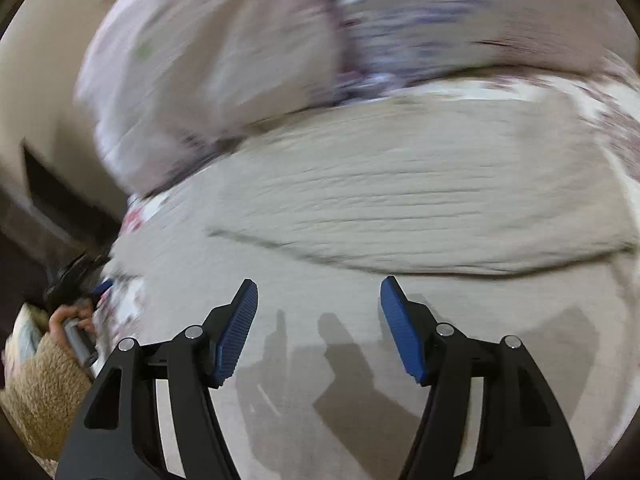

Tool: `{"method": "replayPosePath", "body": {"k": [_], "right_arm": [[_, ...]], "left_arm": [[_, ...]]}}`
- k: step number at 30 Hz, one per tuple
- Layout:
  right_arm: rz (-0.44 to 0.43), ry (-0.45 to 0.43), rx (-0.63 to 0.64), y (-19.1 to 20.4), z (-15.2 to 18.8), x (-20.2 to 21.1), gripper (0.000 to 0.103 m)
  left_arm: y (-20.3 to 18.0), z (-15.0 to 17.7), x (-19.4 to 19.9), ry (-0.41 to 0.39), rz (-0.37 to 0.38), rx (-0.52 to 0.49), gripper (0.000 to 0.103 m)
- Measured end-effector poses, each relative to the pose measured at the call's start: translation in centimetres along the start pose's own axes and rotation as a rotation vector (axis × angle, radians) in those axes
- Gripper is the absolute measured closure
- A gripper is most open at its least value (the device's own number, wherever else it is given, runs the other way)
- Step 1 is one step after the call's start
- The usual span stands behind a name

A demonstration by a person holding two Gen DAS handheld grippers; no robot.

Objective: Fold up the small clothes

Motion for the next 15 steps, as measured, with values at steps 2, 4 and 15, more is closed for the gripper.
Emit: {"method": "replayPosePath", "body": {"k": [2,4,15], "right_arm": [[0.043,-0.019,-0.063,-2.6,-0.8,0.7,0.034],[0.074,-0.029,-0.099,-4.5,-0.2,2.0,0.034],[0.11,-0.028,-0.107,-6.6,1.6,3.3,0.029]], "left_arm": [[0.7,-1.1,-0.4,-0.008,0.015,0.046,0.049],[1.1,-1.9,-0.6,-0.021,0.036,0.099,0.049],[-7.3,-4.7,2.5,-0.161,-0.027,-0.243,0.097]]}}
Point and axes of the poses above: each gripper's, at about its wrist camera, not at the fingertips, and x roughly against the way its jaws point, y to its left, z to its underside, the point moved 9 cm from there along -x, roughly the way its jaws point, and after that the axes turned 8 degrees about -x, right-handed, at the moved point
